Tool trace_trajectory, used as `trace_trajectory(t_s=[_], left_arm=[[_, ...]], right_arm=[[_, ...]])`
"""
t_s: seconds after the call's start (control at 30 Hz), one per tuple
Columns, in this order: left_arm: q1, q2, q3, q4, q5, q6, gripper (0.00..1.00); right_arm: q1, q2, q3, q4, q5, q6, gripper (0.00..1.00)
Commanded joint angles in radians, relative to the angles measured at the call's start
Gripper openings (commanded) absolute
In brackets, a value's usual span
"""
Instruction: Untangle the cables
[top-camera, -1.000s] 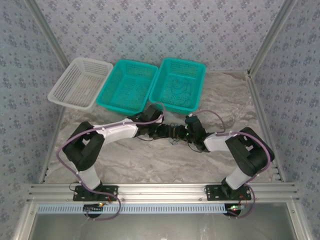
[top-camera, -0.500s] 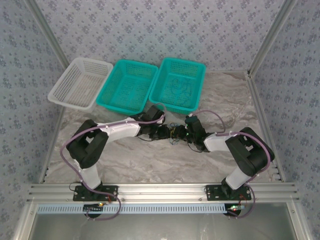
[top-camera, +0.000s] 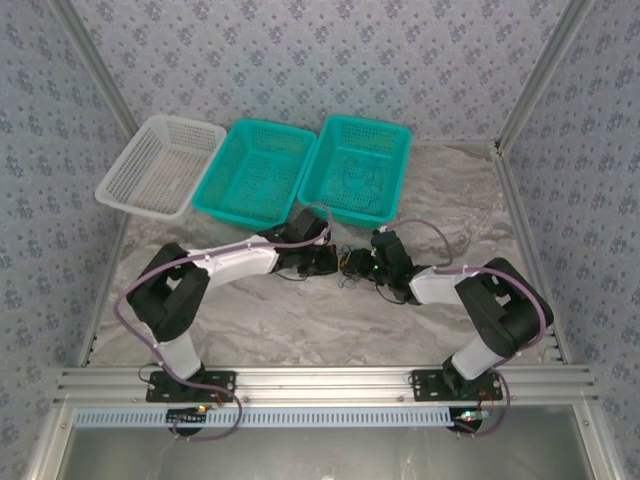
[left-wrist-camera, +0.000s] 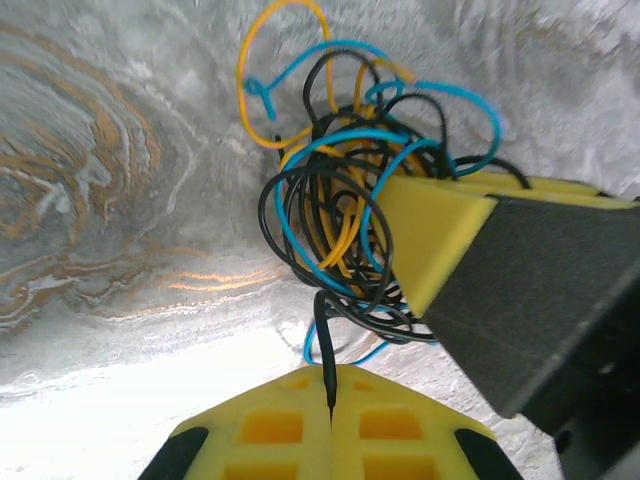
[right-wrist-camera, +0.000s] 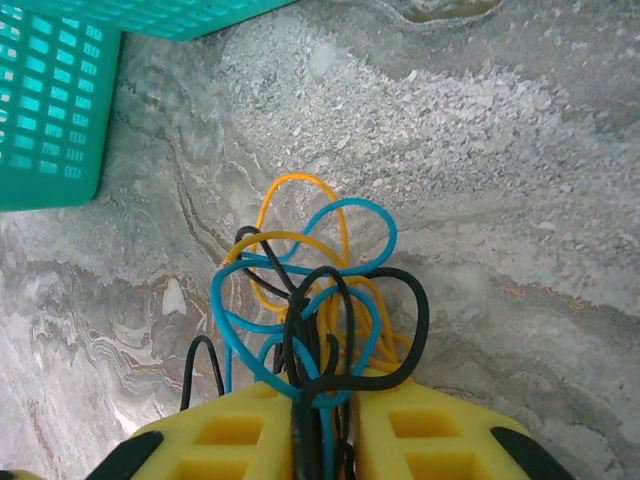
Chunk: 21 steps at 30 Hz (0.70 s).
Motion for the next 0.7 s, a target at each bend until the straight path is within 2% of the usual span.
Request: trace_trajectory(t_s=[0.0,0.2,0.37,0.67], left_arm=[[-0.004,-0.084,-0.003,0.016,-0.047,0.025,0.0],[-0.004,-0.117,0.006,0.024,-0.038,0.077,0.0],[0.0,-0.142,0.036,0.012,-0.006,0.124,0.0],[0.018,-0.155,0.093,-0.007,0.103,0.153,0.0]], right_arm=[[0.006,-0.029,-0.011,-0.035,0.028,-0.003,0.24],[0.003,-0.093,-0.019,-0.08,0.055,-0.038,0.31],[-0.034,-0.166,-0.058,-0.056,0.022,-0.042,0.36],[-0.032,-0.411,-0.056,-0.213,0.077,-0.291,0.54]])
